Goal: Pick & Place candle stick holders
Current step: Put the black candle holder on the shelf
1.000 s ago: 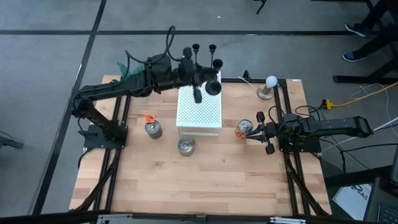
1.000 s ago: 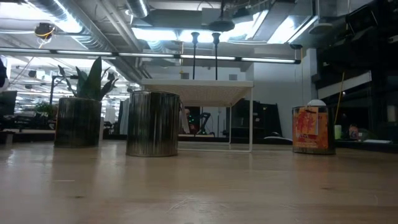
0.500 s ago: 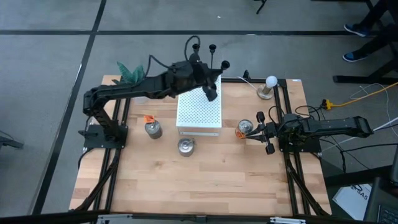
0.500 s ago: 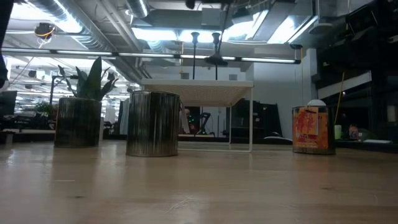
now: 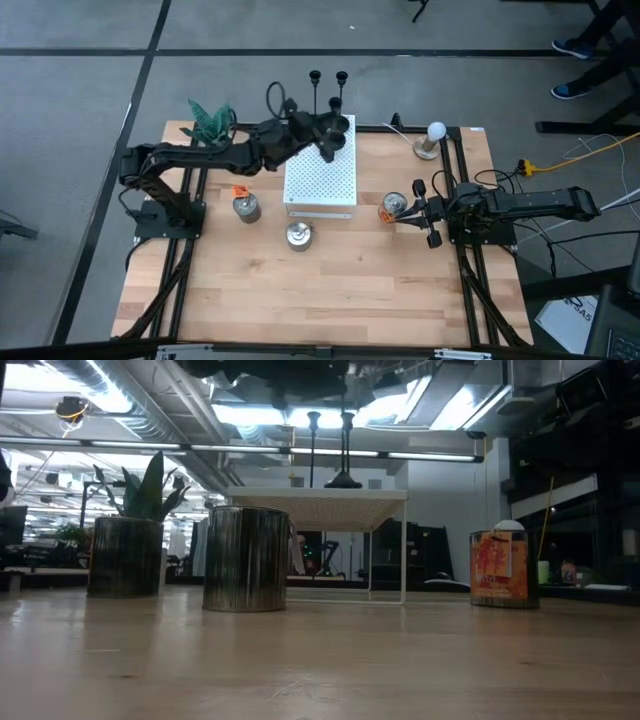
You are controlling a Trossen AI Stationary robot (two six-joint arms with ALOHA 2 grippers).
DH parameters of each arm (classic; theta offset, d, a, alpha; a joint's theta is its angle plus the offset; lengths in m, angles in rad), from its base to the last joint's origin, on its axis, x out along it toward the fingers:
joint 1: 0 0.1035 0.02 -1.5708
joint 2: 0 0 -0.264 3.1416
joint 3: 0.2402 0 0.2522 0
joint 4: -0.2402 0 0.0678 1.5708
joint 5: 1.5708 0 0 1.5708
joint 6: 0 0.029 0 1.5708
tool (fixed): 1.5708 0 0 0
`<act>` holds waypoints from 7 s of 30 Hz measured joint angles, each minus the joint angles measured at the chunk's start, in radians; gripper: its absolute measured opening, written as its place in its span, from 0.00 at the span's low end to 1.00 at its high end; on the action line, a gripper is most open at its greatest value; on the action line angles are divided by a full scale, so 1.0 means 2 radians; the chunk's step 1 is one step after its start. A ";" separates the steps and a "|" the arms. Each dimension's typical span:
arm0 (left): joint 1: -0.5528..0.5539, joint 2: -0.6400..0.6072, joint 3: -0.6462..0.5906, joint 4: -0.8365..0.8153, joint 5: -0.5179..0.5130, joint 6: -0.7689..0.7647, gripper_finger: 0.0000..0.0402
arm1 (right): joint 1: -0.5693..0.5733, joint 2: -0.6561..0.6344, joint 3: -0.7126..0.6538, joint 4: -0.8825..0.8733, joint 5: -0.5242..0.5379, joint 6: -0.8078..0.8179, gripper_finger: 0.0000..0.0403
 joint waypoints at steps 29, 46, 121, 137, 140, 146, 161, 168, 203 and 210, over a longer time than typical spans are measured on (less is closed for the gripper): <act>0.035 0.001 -0.013 -0.042 -0.057 -0.095 0.04 | 0.000 0.000 0.000 0.000 0.000 0.000 0.10; 0.039 0.004 -0.013 -0.043 -0.077 -0.099 0.04 | 0.000 0.000 0.000 0.000 0.000 0.000 0.10; 0.041 -0.006 -0.013 -0.050 -0.002 -0.052 0.42 | 0.000 0.000 0.000 0.000 0.000 0.000 0.10; 0.028 -0.055 -0.012 -0.049 -0.014 -0.045 0.42 | 0.000 0.000 0.000 0.000 0.000 0.000 0.10; 0.024 -0.058 -0.012 -0.049 -0.016 -0.036 0.42 | 0.000 0.000 0.000 0.000 0.000 0.000 0.10; 0.022 -0.058 -0.012 -0.048 -0.018 -0.045 0.42 | 0.000 0.000 0.000 0.000 0.000 0.000 0.10; 0.019 -0.058 -0.012 -0.051 -0.018 -0.045 0.42 | 0.000 0.000 0.000 0.000 0.000 0.000 0.10; 0.008 -0.058 -0.012 -0.053 -0.055 -0.015 0.46 | 0.000 0.000 0.000 0.000 0.000 0.000 0.10; -0.018 0.001 -0.012 -0.187 -0.134 -0.185 0.60 | 0.000 0.000 0.000 0.000 0.000 0.000 0.10; -0.014 0.002 -0.012 -0.187 -0.158 -0.179 0.45 | 0.000 0.000 0.000 0.000 0.000 0.000 0.10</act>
